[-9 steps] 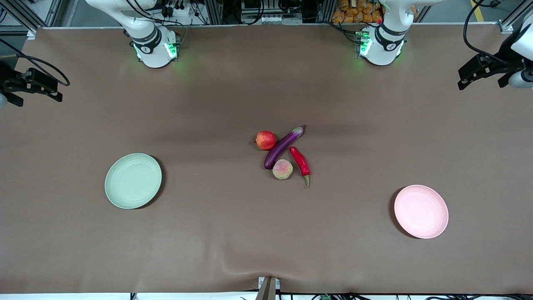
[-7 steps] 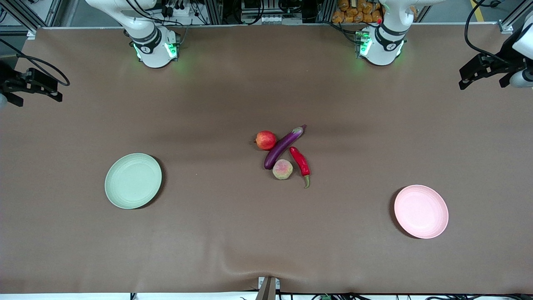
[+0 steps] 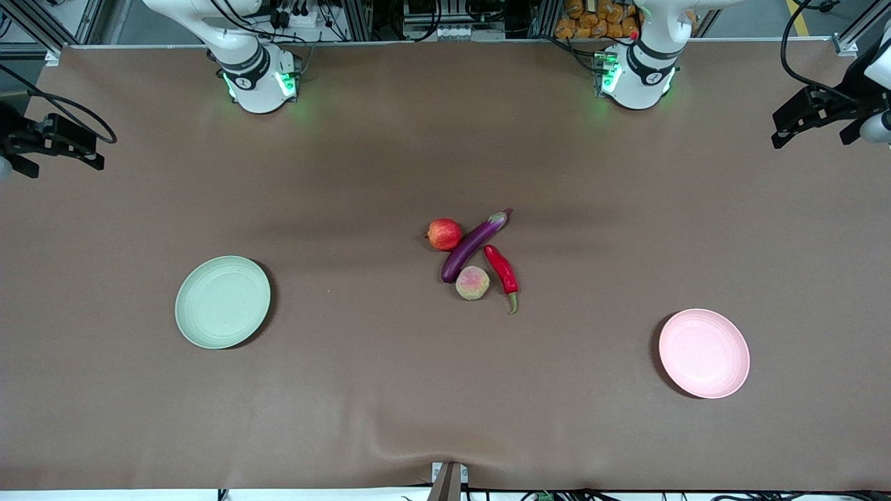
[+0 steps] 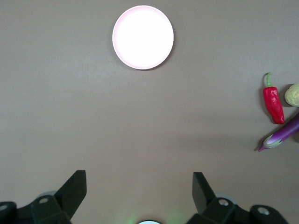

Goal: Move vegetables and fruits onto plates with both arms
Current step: 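Move the left gripper toward the red chili pepper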

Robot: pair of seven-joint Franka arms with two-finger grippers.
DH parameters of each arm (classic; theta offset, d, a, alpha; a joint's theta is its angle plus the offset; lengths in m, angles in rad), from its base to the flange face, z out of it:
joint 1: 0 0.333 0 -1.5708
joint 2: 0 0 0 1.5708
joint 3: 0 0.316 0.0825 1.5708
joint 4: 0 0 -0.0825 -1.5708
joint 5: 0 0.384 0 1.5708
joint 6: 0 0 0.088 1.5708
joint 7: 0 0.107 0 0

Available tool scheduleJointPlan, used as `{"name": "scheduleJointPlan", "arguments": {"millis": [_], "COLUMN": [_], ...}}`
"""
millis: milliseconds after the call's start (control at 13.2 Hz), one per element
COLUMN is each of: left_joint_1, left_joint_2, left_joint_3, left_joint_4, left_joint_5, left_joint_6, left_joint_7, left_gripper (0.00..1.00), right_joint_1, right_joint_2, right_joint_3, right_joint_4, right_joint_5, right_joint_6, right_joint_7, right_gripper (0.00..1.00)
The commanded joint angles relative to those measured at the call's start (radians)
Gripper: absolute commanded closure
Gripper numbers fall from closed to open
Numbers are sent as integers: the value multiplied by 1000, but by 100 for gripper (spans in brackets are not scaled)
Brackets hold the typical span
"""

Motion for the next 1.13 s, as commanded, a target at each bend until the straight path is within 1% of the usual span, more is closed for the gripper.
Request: {"name": "scheduleJointPlan", "arguments": {"millis": [0, 227, 1059], "left_joint_1": [8, 8, 4], "left_joint_2": [7, 8, 8], "left_joint_3": [-1, 11, 8], "left_joint_4": [26, 25, 15], "left_joint_5": [15, 16, 3], "left_joint_6": [-26, -26, -24], "left_joint_7": [19, 22, 22], "left_gripper": [0, 0, 0], "right_joint_1": [-17, -17, -20], "right_joint_2": [-8, -8, -2], "right_joint_3": [12, 12, 10], "right_joint_4": [-6, -6, -4], "right_joint_5": [-11, -11, -13], "right_joint_6": [-5, -4, 2], "right_joint_7": [11, 11, 10], "right_gripper": [0, 0, 0]}}
